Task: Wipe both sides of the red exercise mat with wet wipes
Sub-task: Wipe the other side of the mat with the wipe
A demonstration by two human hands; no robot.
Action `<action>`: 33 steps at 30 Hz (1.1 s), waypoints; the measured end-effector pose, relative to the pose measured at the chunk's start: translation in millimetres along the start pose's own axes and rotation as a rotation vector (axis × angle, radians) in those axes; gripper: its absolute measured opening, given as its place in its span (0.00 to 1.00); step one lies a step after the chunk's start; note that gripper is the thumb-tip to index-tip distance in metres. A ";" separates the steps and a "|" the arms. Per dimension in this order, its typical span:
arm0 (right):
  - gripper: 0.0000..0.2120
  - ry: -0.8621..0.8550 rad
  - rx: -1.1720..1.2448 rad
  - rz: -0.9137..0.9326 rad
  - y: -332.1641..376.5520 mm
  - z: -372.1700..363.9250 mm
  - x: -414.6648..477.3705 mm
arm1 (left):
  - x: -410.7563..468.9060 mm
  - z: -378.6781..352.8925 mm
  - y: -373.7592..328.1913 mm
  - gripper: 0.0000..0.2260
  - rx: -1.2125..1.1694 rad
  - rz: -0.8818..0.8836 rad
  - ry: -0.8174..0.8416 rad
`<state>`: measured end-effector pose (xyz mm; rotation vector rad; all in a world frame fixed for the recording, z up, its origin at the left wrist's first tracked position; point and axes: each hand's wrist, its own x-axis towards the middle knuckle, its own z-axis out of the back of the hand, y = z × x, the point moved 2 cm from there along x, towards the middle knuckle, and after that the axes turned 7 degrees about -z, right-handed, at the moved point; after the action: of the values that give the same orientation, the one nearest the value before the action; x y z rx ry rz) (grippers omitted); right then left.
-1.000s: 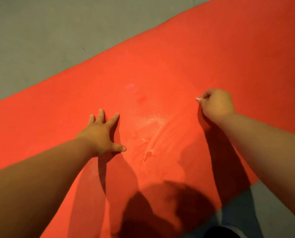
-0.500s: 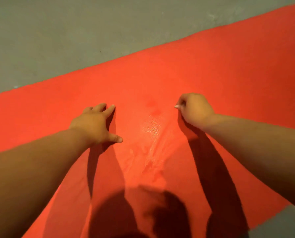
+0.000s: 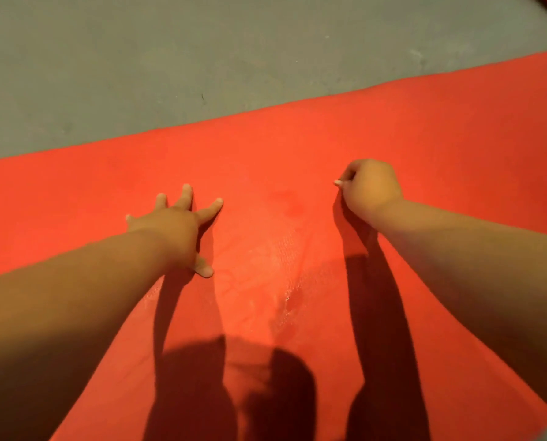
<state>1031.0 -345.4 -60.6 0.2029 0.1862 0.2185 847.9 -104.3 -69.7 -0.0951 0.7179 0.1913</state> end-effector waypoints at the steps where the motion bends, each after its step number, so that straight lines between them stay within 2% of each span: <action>1: 0.07 0.009 -0.003 -0.016 8.8 -5.1 -10.3 | 0.6 -2.7 2.7 0.55 -0.028 -0.011 -0.006; 3: 0.08 0.112 0.026 0.140 31.6 -26.4 -56.2 | 4.3 -8.5 10.9 0.56 -0.058 -0.082 -0.019; 6: 0.09 0.395 0.083 0.663 59.3 -43.3 -150.6 | 10.2 -8.2 17.5 0.54 -0.052 -0.120 -0.006; 7: 0.09 0.445 0.057 0.772 58.1 -42.6 -151.3 | 9.3 -4.4 17.0 0.53 -0.039 -0.117 0.010; 8: 0.10 0.408 0.021 0.768 54.8 -39.5 -133.5 | 6.8 0.2 15.1 0.51 -0.029 -0.114 0.024; 9: 0.10 0.325 -0.025 0.652 49.3 -36.1 -105.0 | 5.8 3.4 14.1 0.49 -0.021 -0.113 0.031; 12: 0.08 0.074 0.127 -0.012 9.9 -6.8 -1.2 | 2.6 10.2 11.8 0.53 -0.042 -0.087 0.012; 13: 0.09 0.060 0.202 -0.169 3.0 1.8 15.0 | 2.7 12.5 12.2 0.57 -0.055 -0.056 -0.002; 14: 0.09 0.045 0.202 -0.194 6.7 2.6 16.1 | 3.4 15.7 11.4 0.61 -0.061 -0.027 -0.001; 15: 0.08 0.051 0.192 -0.159 17.5 -4.6 5.0 | 4.9 19.1 9.3 0.63 -0.057 -0.008 0.019; 17: 0.05 0.103 0.235 0.036 50.4 -29.1 -46.8 | 8.2 26.2 3.6 0.63 -0.026 -0.006 0.058; 19: 0.04 0.200 0.304 0.346 80.7 -48.3 -113.9 | 12.6 30.3 3.9 0.61 0.013 -0.031 0.055; 21: 0.06 0.284 0.277 0.566 86.9 -56.6 -123.2 | 15.9 32.6 10.8 0.57 0.031 -0.043 0.037; 22: 0.06 0.247 0.282 0.505 82.5 -53.2 -102.9 | 16.5 33.2 13.8 0.56 0.038 -0.047 0.022; 26: 0.08 -0.039 0.214 -0.139 16.0 -8.5 7.2 | 17.3 32.7 19.6 0.63 -0.001 0.063 -0.040; 28: 0.07 -0.100 0.192 -0.259 6.1 -3.1 17.9 | 19.5 31.3 25.4 0.65 -0.057 0.123 -0.033; 31: 0.09 0.003 0.273 -0.054 56.8 -40.5 -26.7 | 24.4 30.7 35.5 0.66 -0.071 0.077 0.017; 33: 0.10 0.166 0.280 0.265 102.6 -61.3 -74.3 | 24.0 33.4 41.1 0.62 -0.029 0.052 -0.001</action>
<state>927.1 -253.7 -85.2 0.4899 0.3557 0.4738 878.5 -55.6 -61.4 -0.1038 0.7170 0.2517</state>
